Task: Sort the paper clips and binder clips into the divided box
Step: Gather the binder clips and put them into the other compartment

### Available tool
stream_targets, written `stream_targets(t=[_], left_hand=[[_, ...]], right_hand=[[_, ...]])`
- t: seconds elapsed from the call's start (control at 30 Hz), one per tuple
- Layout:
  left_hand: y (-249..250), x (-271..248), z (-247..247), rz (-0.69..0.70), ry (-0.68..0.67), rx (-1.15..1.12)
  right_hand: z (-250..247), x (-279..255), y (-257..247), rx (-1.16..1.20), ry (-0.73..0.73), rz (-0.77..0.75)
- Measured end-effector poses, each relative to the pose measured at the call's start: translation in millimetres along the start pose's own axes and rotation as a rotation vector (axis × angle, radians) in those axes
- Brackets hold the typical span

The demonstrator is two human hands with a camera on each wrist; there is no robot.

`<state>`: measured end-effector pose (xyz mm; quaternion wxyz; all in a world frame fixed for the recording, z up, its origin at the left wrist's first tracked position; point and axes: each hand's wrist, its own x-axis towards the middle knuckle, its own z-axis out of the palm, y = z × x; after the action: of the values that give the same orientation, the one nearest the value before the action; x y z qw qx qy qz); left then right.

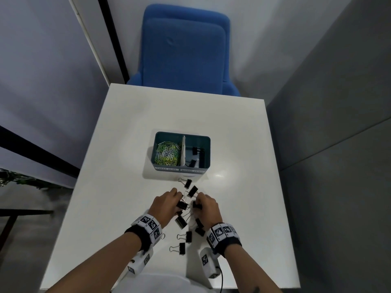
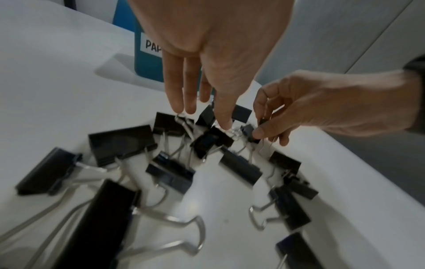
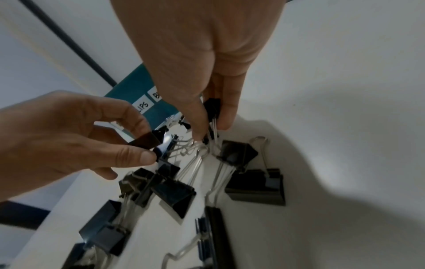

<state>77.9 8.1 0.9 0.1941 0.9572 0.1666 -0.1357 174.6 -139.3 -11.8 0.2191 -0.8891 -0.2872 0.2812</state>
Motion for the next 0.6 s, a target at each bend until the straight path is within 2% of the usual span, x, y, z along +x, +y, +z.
stream_targets(t=[0.17,0.3,0.43,0.6], left_hand=[[15.0,9.2,-38.8,0.070,0.245,-0.098],[32.8,44.2,-86.1,0.032,0.368,-0.185],[36.8,69.5,-116.3,0.014,0.390,-0.169],[15.4,54.6,-112.5,0.041,0.427,-0.133]], right_hand=[[-10.2,-11.7,8.3,0.066,0.061,0.025],[-28.2,-13.1,3.0,0.009,0.081,0.011],[-63.0,2.2,-20.5,0.002,0.154,-0.043],[-116.0,39.2,-61.3,0.029,0.315,-0.145]])
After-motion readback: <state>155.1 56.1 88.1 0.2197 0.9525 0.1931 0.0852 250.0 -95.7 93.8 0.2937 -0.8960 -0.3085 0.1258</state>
